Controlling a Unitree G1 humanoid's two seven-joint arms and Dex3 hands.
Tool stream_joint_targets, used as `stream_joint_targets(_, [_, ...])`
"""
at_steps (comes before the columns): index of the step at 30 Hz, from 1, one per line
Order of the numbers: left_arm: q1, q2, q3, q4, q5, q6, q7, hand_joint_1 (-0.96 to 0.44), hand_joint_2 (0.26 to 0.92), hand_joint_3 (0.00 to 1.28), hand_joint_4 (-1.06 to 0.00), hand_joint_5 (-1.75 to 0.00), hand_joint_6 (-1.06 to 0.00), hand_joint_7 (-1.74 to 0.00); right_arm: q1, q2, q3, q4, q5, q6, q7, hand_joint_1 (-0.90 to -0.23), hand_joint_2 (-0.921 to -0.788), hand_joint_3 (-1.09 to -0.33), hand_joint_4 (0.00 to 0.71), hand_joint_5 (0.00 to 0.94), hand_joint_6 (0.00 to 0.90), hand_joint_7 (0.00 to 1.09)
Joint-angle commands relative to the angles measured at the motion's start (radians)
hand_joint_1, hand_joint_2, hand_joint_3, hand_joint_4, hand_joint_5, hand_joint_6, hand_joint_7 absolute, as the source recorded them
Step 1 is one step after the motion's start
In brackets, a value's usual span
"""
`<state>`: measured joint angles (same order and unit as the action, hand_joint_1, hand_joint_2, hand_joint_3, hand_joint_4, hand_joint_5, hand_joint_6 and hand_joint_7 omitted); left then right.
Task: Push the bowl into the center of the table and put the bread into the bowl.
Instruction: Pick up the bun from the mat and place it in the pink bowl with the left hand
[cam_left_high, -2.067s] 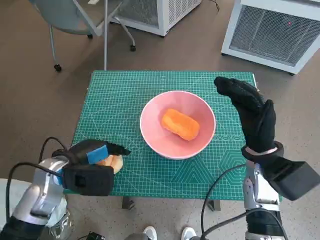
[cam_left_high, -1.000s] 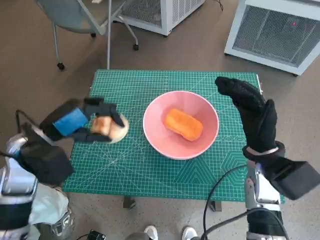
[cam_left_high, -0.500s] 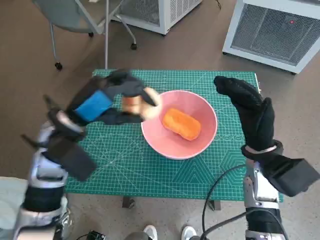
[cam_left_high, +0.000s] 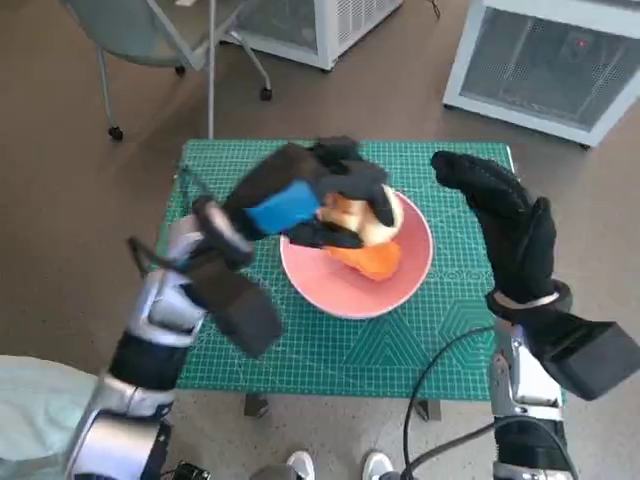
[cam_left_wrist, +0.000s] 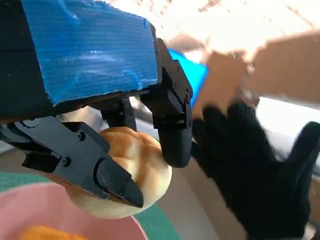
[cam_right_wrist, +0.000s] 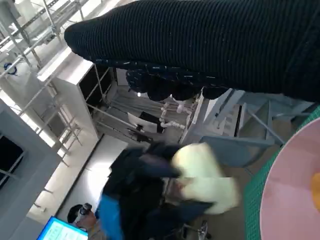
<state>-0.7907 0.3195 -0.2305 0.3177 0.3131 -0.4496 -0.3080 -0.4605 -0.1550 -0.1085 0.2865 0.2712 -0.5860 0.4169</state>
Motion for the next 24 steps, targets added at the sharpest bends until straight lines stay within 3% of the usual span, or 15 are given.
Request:
stream_joint_targets(1, [-0.025,-0.009,-0.021,0.070,0.000,-0.002,-0.028,0.00,0.920,0.04,-0.74,-1.08,-0.65,-1.17,0.030,-0.011,-0.009,-0.012,-0.008,0.015,-0.008,-0.721,-0.921,-0.776,0.106,0.000,-0.001,0.45])
stream_joint_targets(3, [-0.028,-0.010,-0.029,0.089,-0.009,0.010,-0.054,0.00,0.920,0.04,-0.73,-1.09,-0.64,-1.18,0.034,-0.010,-0.012,-0.019,-0.010,0.017,-0.013,-0.721,-0.921,-0.776,0.106,0.000,-0.001,0.45])
stream_joint_targets(7, [-0.025,-0.002,-0.040,0.094,-0.011,0.045,-0.105,0.00,0.921,0.14,-0.53,-1.23,-0.61,-1.27,0.038,-0.009,-0.020,-0.028,-0.010,0.021,-0.024,-0.721,-0.921,-0.778,0.110,0.002,-0.001,0.45])
stream_joint_targets(8, [-0.024,0.000,-0.041,0.092,-0.010,0.052,-0.114,-0.07,0.921,0.16,-0.49,-1.13,-0.59,-1.29,0.038,-0.009,-0.021,-0.029,-0.011,0.021,-0.027,-0.721,-0.921,-0.778,0.110,0.003,-0.001,0.45])
stream_joint_targets(9, [-0.022,0.005,-0.041,0.087,-0.017,0.064,-0.135,-0.17,0.921,0.18,-0.48,-0.89,-0.56,-1.33,0.038,-0.008,-0.023,-0.031,-0.011,0.022,-0.031,-0.719,-0.921,-0.778,0.111,0.003,-0.001,0.45])
stream_joint_targets(10, [-0.020,0.008,-0.041,0.081,-0.022,0.074,-0.150,-0.15,0.886,0.16,-0.44,-0.65,-0.48,-1.04,0.038,-0.007,-0.024,-0.034,-0.012,0.023,-0.035,-0.715,-0.921,-0.776,0.113,0.004,-0.001,0.45])
stream_joint_targets(14, [-0.009,0.024,-0.041,0.054,-0.023,0.118,-0.201,-0.19,0.877,0.05,-0.36,-0.14,-0.45,-0.31,0.036,-0.005,-0.026,-0.043,-0.020,0.021,-0.052,-0.703,-0.921,-0.772,0.118,0.006,-0.001,0.46])
stream_joint_targets(17, [-0.007,0.036,-0.044,0.049,-0.009,0.129,-0.218,-0.24,0.880,0.02,-0.28,-0.05,-0.41,-0.13,0.034,-0.004,-0.027,-0.046,-0.029,0.016,-0.064,-0.698,-0.921,-0.769,0.121,0.007,-0.001,0.46])
stream_joint_targets(24, [-0.010,0.053,-0.040,0.043,-0.015,0.158,-0.248,-0.27,0.876,0.01,-0.16,0.00,-0.34,-0.02,0.023,-0.008,-0.030,-0.043,-0.029,0.019,-0.071,-0.696,-0.921,-0.765,0.128,0.009,-0.001,0.46])
